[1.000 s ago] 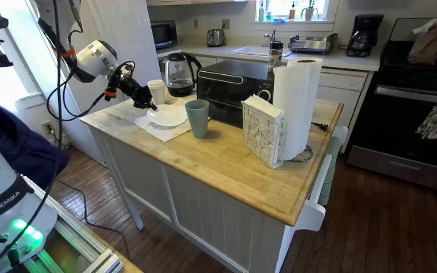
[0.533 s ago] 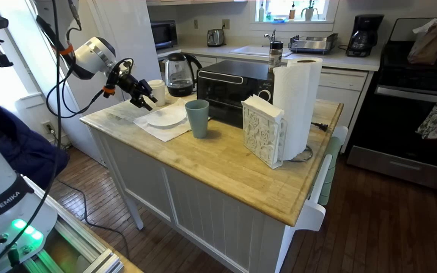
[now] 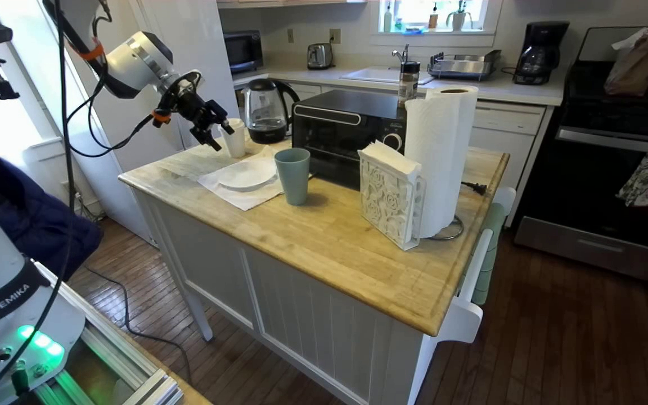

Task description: Put the plate on the paper towel, then put the grey cup on the plate

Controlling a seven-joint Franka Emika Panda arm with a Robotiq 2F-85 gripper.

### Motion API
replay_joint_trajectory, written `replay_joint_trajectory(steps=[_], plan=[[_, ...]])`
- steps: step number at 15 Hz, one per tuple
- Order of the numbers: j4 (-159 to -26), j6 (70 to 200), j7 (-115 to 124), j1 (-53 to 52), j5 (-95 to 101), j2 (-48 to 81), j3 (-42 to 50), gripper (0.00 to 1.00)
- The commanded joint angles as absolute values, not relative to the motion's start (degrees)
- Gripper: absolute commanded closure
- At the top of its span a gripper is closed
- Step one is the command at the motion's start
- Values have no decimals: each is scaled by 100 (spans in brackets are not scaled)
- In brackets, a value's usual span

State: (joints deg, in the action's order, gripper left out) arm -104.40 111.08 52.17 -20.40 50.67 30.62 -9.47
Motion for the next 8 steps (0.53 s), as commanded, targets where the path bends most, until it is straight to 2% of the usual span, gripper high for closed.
replay_joint_trajectory(steps=[1,3,8], plan=[[-11408,12255,5096,-1518,4941,2328,-851,0],[-10961,11902,5156,-1699,5003,2668,-763,0],[-11183,12039,5102,-1460,4819,2440,-695,0]])
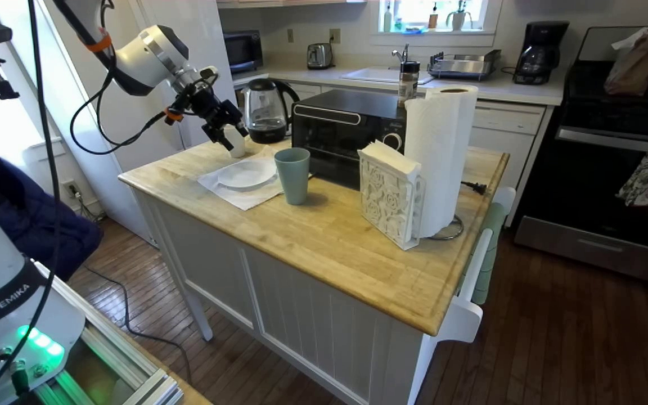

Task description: Put the plate on the paper towel, then put the grey cup on the plate

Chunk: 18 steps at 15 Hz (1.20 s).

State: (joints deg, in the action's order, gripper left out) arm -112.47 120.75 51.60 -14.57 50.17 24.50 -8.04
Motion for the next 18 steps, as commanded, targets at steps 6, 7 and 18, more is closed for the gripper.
replay_joint_trajectory(steps=[6,7,18], plan=[[-11488,11952,5079,-968,3903,1754,-354,0],[-11594,12173,4936,-841,3667,1589,-343,0],[-12103,12384,4994,-196,3171,807,390,0]])
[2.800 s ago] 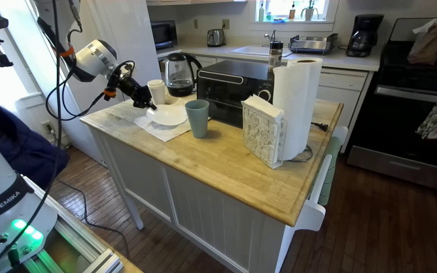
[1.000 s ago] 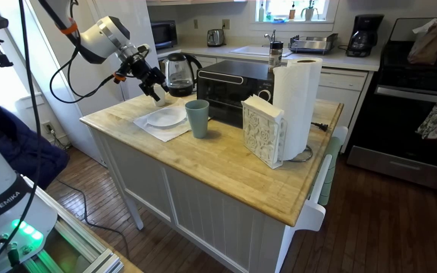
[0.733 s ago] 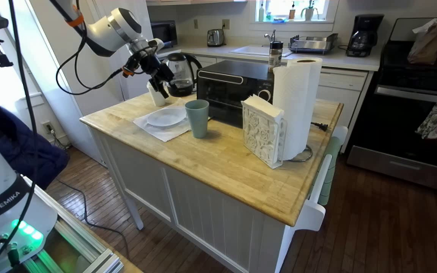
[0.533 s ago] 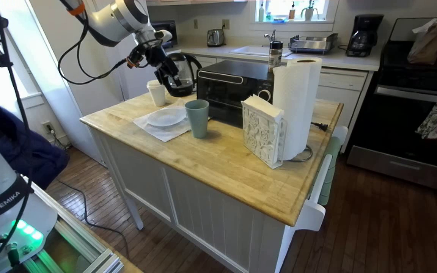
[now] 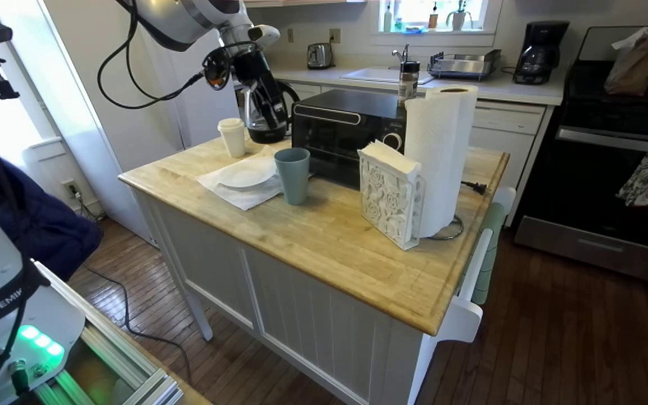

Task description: Put the plate on the paper towel, then put the grey cup on the plate

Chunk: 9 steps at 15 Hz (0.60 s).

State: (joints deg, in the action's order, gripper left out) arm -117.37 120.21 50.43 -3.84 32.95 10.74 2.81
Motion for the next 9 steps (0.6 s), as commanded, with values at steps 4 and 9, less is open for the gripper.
replay_joint_trajectory(steps=[4,9], plan=[[-12383,13049,4729,95,2971,863,541,0],[-12593,13422,4390,282,2600,972,710,0]])
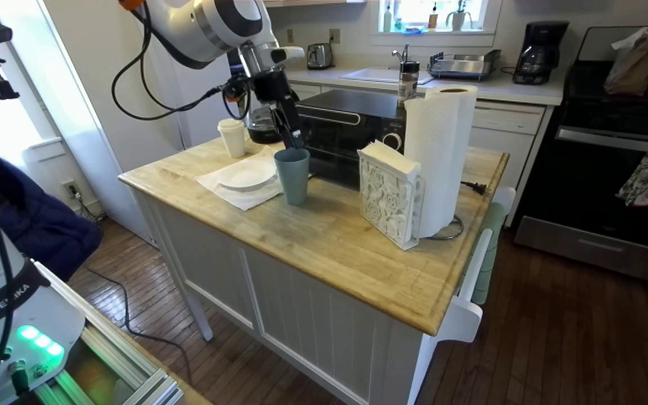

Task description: Put the plate on the paper towel, then put the grey cup on the plate

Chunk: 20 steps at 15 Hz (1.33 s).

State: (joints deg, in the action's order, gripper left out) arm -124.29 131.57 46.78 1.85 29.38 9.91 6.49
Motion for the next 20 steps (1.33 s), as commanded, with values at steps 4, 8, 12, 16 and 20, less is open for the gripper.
replay_joint_trajectory(steps=[4,8,12,16,20], plan=[[-12660,13606,4154,328,2210,1109,756,0],[-12662,13754,3930,330,1772,1281,769,31],[-12670,13857,3739,353,1285,1330,780,59],[-12707,13910,3524,358,732,1225,764,87],[-12775,13772,3428,288,553,994,777,100]])
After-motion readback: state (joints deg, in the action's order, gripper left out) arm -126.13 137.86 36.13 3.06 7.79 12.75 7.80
